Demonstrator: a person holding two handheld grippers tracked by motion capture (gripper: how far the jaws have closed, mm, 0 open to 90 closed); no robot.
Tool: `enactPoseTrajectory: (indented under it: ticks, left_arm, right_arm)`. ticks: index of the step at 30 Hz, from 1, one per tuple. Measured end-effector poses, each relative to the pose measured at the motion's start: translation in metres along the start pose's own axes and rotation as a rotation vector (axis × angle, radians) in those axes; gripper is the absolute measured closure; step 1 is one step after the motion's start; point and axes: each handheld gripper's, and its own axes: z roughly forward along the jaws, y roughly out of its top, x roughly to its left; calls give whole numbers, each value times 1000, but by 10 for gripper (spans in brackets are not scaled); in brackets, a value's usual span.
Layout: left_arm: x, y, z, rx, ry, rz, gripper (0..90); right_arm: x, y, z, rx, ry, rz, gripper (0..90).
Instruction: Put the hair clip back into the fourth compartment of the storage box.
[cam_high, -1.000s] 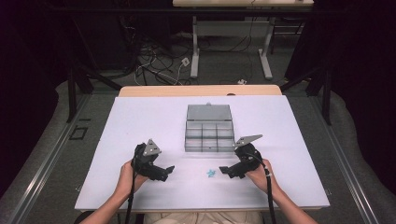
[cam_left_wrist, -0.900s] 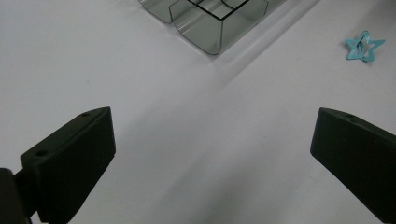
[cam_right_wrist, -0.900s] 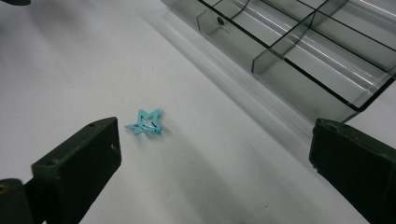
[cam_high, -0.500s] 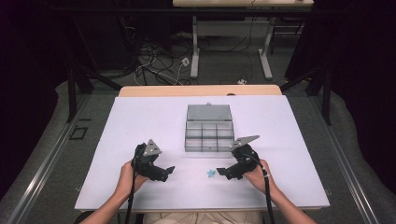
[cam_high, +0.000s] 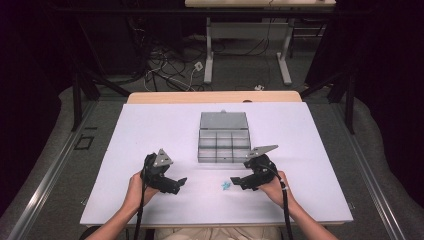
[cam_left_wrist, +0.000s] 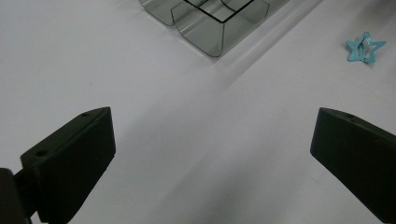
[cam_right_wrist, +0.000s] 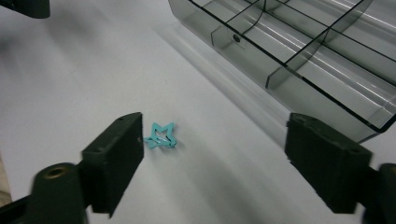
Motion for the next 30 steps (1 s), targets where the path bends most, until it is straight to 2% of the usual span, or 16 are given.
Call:
enactPoseTrajectory:
  ticks: [1,2,3,4,6,10,14,18,19,21,24,25,26,27,28,30]
  left_arm:
    - [0,0,0,-3,-2,-5,0]
    - [0,0,-2,9,-9,-5,0]
    - [0,0,0,-13,-2,-8,0]
    - [1,0,-2,7,-9,-3,0]
    - [1,0,0,1,0,-3,0]
    - [1,1,2,4,-7,-4,0]
    - [1,0,2,8,-12,1,0]
    - [1,1,0,17,-18,0,0]
    - [1,0,1,1,-7,1,0]
    - [2,0,0,1,-6,-1,0]
    - [2,0,1,1,-8,-3,0]
    - [2,1,0,15,-15,5,0]
    - [1,0,1,0,-11,-4,0]
    - [1,0,1,2,-9,1,0]
    - [1,1,0,16,-18,2,0]
    - [1,0,0,3,-7,5,0]
  right_arm:
    - [0,0,-1,6,0,8,235]
    - [-1,0,0,-12,1,15,252]
    - [-1,0,1,-10,9,21,278]
    - [-1,0,1,-12,5,22,311]
    - [0,1,2,-20,6,33,358]
    - [2,3,7,-33,9,42,469]
    - [6,5,15,-2,17,32,550]
    - [12,6,24,20,38,7,599]
    - [14,6,26,23,42,10,611]
    - [15,5,27,50,56,-1,629]
    - [17,3,29,78,64,-4,651]
    - [17,3,29,83,67,-12,660]
    - [16,3,31,83,72,-28,666]
    - [18,2,31,84,74,-15,668]
    - [18,2,32,95,69,-27,673]
    - [19,2,33,109,70,-35,686]
